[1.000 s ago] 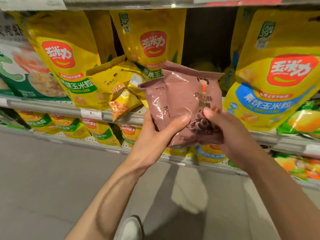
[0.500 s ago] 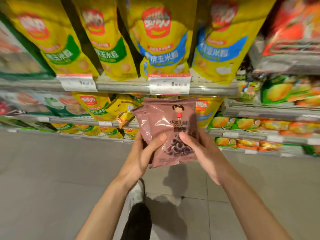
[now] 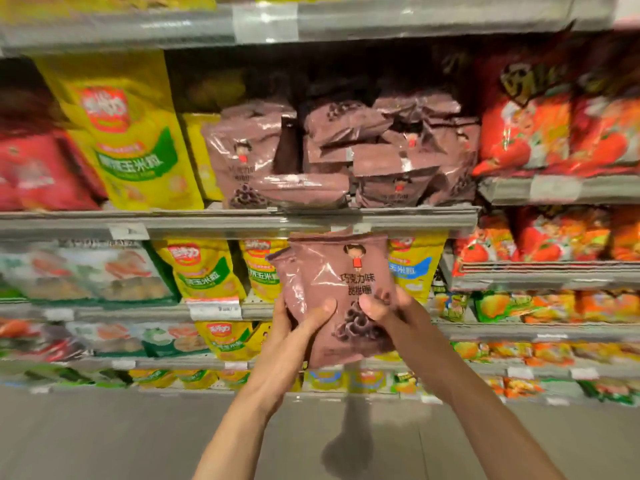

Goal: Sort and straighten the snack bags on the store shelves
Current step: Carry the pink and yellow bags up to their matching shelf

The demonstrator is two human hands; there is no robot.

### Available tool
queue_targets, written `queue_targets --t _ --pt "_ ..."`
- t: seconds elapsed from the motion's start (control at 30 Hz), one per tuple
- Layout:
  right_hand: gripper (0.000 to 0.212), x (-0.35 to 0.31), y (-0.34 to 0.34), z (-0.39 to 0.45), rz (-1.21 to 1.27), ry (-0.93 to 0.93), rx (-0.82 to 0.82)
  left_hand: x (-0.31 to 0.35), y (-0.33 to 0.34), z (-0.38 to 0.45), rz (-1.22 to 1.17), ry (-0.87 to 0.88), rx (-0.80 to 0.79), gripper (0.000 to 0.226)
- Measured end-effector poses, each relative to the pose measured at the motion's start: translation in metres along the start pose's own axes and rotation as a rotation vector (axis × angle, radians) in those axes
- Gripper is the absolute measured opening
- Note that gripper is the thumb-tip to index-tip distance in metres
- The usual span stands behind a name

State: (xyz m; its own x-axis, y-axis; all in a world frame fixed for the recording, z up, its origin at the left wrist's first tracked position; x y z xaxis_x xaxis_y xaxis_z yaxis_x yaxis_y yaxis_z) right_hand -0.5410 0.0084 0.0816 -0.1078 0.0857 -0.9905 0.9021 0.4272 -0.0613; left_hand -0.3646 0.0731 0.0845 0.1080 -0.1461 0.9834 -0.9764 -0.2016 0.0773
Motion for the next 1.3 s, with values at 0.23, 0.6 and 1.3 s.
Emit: queue_targets --t 0.23,0.6,1.3 --pt "0.037 -0.080 0.028 0.021 0.019 -0.215 0.024 0.082 -0.029 0.019 0.014 0.181 -0.012 0.077" --pt "0.055 -0.190 0.012 0.036 -0.182 -0.455 0.009 0.187 -0.017 0.030 -0.007 0.376 -0.017 0.092" --pt "0.052 -0.309 0.010 0.086 -0.309 -0.580 -0.028 0.304 -0.024 0.068 -0.006 0.503 -0.050 0.055"
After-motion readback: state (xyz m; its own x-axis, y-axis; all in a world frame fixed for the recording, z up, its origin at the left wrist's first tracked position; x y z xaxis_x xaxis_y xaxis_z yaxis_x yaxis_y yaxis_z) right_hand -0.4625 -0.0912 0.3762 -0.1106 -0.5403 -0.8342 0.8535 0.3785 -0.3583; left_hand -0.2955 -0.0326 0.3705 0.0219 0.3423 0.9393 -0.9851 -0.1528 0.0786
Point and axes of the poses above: each hand's wrist, its own z-axis towards the middle knuckle, its own y-axis out of the palm, x = y × z, the point moved 1 cm from there along z, towards the middle knuckle, and after that the axes turned 4 degrees about -x, right-handed, at the moved point
